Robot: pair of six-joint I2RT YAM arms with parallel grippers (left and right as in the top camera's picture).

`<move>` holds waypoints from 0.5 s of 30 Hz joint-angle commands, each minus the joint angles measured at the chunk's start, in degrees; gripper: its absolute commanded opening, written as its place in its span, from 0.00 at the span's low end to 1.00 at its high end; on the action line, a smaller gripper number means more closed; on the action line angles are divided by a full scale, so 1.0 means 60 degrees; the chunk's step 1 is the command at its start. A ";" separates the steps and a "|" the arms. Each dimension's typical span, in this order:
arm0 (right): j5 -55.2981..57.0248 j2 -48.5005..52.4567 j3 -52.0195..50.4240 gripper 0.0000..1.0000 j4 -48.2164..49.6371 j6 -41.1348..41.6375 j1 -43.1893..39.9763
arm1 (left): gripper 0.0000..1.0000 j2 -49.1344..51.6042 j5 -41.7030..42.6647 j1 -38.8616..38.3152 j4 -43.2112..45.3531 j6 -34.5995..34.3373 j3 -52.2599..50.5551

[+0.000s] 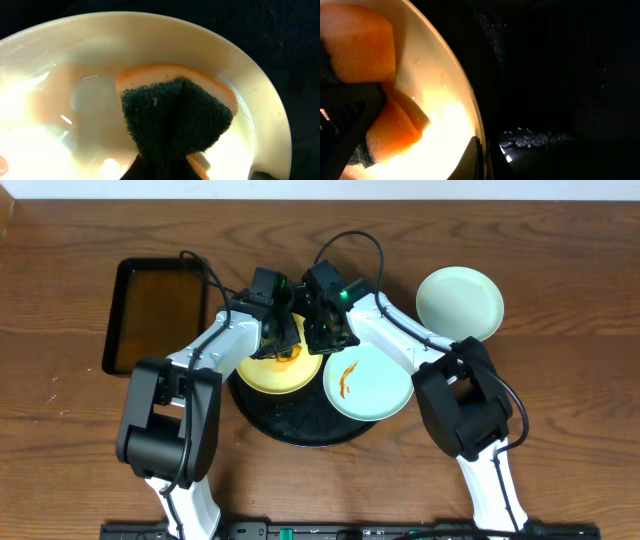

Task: Clean dirty plates on tray and stack at the side
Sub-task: 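Scrub the yellow plate with the sponge in the left gripper while right holds it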

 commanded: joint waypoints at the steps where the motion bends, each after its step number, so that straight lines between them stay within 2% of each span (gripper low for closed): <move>1: 0.0342 -0.0047 -0.0204 0.01 -0.0120 -0.0018 0.0000 | 0.08 0.0747 0.0120 -0.0066 0.0171 -0.0149 -0.0102; 3: 0.0346 -0.0047 -0.0204 0.01 -0.0131 -0.0018 0.0000 | 0.08 0.0933 -0.0313 -0.0066 0.0168 -0.0106 -0.0102; 6: 0.0346 -0.0047 -0.0204 0.01 -0.0160 -0.0018 0.0000 | 0.08 0.1009 -0.1927 -0.0055 -0.0310 0.0102 -0.0102; 10: 0.0346 -0.0047 -0.0208 0.01 -0.0149 -0.0018 0.0000 | 0.08 0.0907 -0.3537 -0.0036 -0.0929 0.0583 -0.0095; 15: 0.0346 -0.0047 -0.0204 0.01 -0.0146 -0.0018 0.0000 | 0.08 0.0725 -0.5180 -0.0036 -0.1672 0.0656 -0.0091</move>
